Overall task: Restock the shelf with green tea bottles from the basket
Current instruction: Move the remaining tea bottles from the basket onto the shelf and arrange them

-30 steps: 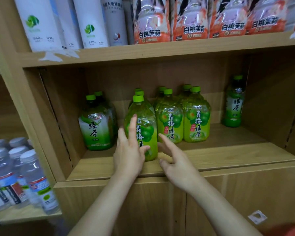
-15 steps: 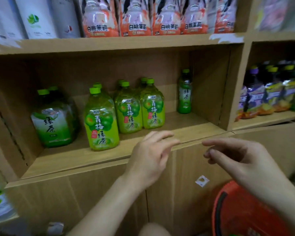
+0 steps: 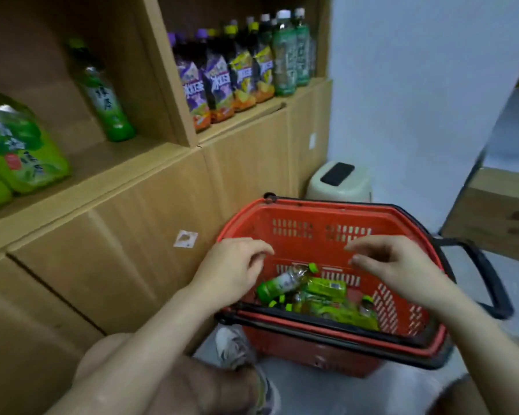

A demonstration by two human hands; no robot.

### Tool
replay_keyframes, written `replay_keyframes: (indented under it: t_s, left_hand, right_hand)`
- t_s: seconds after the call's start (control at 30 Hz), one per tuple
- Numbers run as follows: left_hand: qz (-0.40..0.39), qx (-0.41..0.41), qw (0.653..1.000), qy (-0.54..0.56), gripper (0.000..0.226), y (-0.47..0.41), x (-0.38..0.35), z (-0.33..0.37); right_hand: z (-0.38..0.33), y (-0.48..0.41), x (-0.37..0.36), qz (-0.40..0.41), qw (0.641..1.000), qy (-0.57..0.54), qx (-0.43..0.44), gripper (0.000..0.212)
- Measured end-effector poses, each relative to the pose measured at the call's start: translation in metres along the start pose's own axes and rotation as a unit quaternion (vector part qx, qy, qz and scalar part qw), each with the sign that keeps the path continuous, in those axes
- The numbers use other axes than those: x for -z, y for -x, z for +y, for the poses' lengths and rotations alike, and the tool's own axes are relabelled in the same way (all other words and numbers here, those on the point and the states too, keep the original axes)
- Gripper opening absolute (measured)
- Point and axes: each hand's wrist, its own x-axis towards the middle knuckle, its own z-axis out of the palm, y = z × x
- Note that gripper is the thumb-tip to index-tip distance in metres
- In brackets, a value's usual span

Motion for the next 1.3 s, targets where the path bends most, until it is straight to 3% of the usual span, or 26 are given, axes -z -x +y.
replay_keyframes:
  t_s: [0.3,0.43,0.5,0.67,0.77,0.87,0.93,1.03,1.17,1.2,1.3]
  left_hand:
    - [-0.117,0.061,0.988,0.078,0.023,-0.082,-0.099,-0.02]
    - [-0.185,0.045,0.98,0.052,0.029,-0.135,-0.18,-0.038]
    - [-0.231,0.039,0.972,0.017,0.036,-0.154,-0.222,-0.046]
    - [-0.273,0.142,0.951,0.027,0.055,-0.159,-0.292,-0.076]
    - [-0.305,0.178,0.934,0.055,0.074,-0.15,-0.309,-0.105]
    - [-0.301,0.216,0.925,0.086,0.091,-0.15,-0.312,-0.118]
    - [-0.299,0.23,0.92,0.102,0.097,-0.153,-0.311,-0.119]
    - [-0.239,0.233,0.937,0.105,0.085,-0.163,-0.3,-0.117]
    - [-0.158,0.23,0.957,0.085,0.065,-0.179,-0.27,-0.115]
    - [-0.146,0.242,0.953,0.113,0.061,-0.182,-0.263,-0.117]
    - [-0.132,0.27,0.936,0.186,0.047,-0.186,-0.249,-0.118]
  right_hand:
    - [0.084,-0.064,-0.04,-0.036,0.994,-0.023,-0.096,0.016]
    - [0.127,-0.131,-0.066,-0.071,0.989,0.039,-0.12,0.03]
    - [0.158,-0.161,-0.09,-0.109,0.978,0.05,-0.171,0.043]
    - [0.214,-0.201,-0.155,-0.147,0.928,-0.088,-0.332,0.065]
    - [0.225,-0.217,-0.192,-0.118,0.909,-0.165,-0.365,0.069]
    - [0.225,-0.231,-0.203,-0.067,0.939,-0.083,-0.327,0.044]
    - [0.218,-0.236,-0.201,-0.075,0.967,-0.025,-0.244,0.029]
    - [0.199,-0.244,-0.183,-0.093,0.989,0.03,-0.109,0.025]
    - [0.199,-0.245,-0.137,-0.111,0.965,-0.178,-0.154,0.028]
    - [0.209,-0.24,-0.134,-0.124,0.961,-0.172,-0.175,0.033]
    - [0.253,-0.216,-0.154,-0.211,0.953,0.034,-0.213,0.037]
